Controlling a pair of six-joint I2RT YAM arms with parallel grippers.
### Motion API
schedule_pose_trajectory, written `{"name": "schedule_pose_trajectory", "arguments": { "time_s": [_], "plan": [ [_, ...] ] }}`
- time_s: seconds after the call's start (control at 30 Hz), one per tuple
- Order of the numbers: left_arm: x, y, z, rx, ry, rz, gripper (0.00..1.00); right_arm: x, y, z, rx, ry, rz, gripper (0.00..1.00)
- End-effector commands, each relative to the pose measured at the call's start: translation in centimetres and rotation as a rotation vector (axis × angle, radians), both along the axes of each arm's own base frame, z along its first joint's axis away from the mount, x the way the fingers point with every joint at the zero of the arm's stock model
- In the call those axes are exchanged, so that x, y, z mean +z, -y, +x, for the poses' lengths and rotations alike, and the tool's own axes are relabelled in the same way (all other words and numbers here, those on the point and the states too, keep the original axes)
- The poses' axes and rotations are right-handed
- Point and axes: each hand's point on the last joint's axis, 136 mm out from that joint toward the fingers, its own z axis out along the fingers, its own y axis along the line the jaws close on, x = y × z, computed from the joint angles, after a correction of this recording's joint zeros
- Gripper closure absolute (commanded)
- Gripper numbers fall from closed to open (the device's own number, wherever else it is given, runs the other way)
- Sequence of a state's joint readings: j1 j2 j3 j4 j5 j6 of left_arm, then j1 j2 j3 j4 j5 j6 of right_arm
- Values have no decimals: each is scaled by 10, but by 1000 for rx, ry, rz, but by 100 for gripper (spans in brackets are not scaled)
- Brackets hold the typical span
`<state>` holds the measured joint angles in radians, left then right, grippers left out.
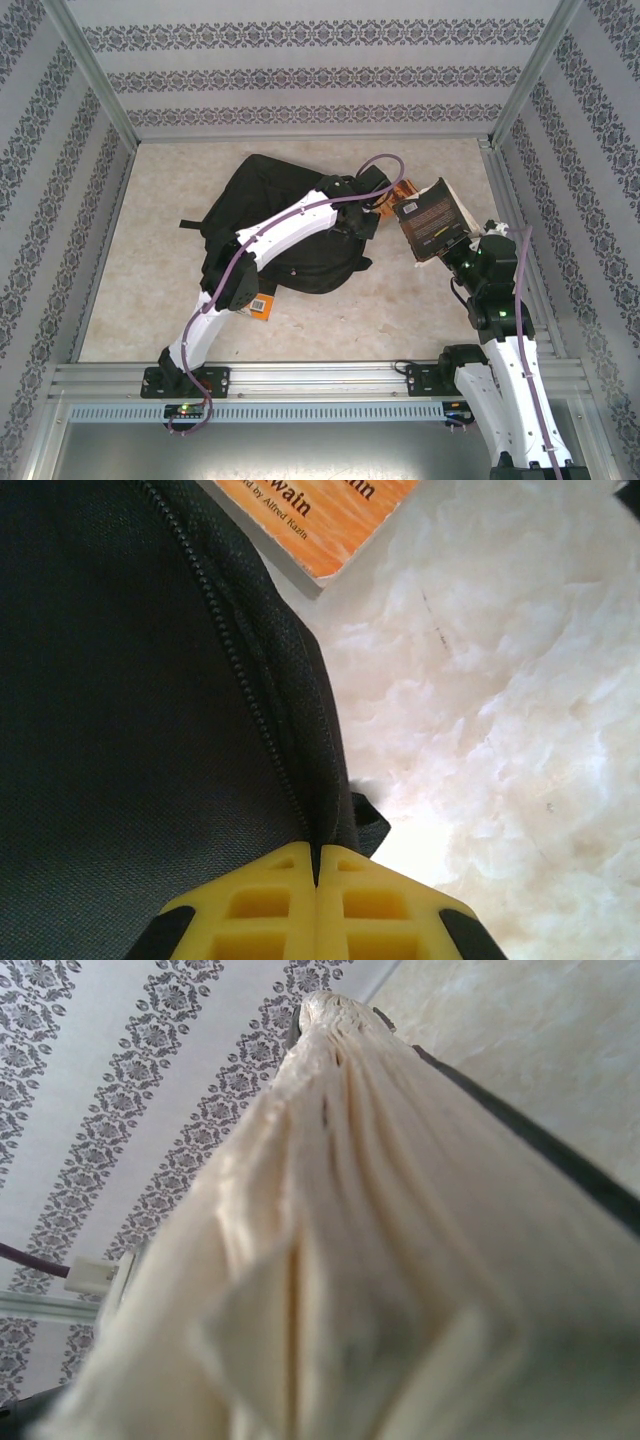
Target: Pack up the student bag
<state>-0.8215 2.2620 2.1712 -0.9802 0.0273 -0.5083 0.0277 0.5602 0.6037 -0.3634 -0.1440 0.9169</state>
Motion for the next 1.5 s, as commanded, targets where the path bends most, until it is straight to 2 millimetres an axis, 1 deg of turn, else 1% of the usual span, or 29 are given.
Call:
{"name": "schedule_pose_trajectory", "arguments": {
  "time_s": [0.0, 0.07, 0.13, 0.23, 0.33, 0.37, 0.47, 0.6, 0.7, 0.77, 0.9, 1.07, 1.17, 1.23, 1.27, 1.33, 1.47],
  "plan": [
    [10, -6, 4, 9, 5, -25, 100, 24, 0, 5, 0, 88, 8, 100],
    [12, -8, 5, 12, 8, -27, 100, 23, 0, 5, 1, 85, 9, 100],
    [22, -11, 8, 14, 22, -36, 100, 25, -1, 6, 10, 93, 9, 100],
    [45, -20, 14, 27, 55, -66, 100, 32, -7, 6, 51, 108, 5, 100],
    [71, -30, 18, 36, 81, -100, 100, 42, -19, 8, 122, 131, 7, 100],
    [78, -32, 18, 36, 87, -109, 100, 45, -25, 9, 161, 140, 11, 100],
    [94, -39, 19, 36, 101, -126, 100, 46, -43, 12, 264, 127, 32, 100],
    [106, -49, 18, 39, 110, -132, 100, 48, -72, 13, 408, 126, 79, 100],
    [117, -60, 20, 58, 123, -143, 100, 44, -91, 10, 482, 91, 106, 100],
    [128, -66, 19, 63, 139, -157, 100, 41, -102, 8, 520, 64, 145, 100],
    [149, -75, 14, 69, 170, -194, 100, 36, -129, 13, 583, -3, 241, 100],
    [168, -88, 12, 82, 204, -209, 100, 13, -153, 35, 572, -153, 345, 100],
    [182, -96, 10, 90, 228, -230, 100, 15, -169, 46, 593, -129, 385, 100],
    [191, -101, 8, 92, 241, -242, 100, 19, -185, 53, 629, -113, 380, 100],
    [196, -104, 8, 93, 249, -248, 100, 17, -192, 57, 646, -124, 370, 100],
    [204, -109, 8, 97, 264, -260, 100, 14, -208, 69, 671, -136, 360, 100],
    [216, -116, 8, 104, 278, -280, 100, 7, -232, 97, 675, -126, 337, 100]
  ]
}}
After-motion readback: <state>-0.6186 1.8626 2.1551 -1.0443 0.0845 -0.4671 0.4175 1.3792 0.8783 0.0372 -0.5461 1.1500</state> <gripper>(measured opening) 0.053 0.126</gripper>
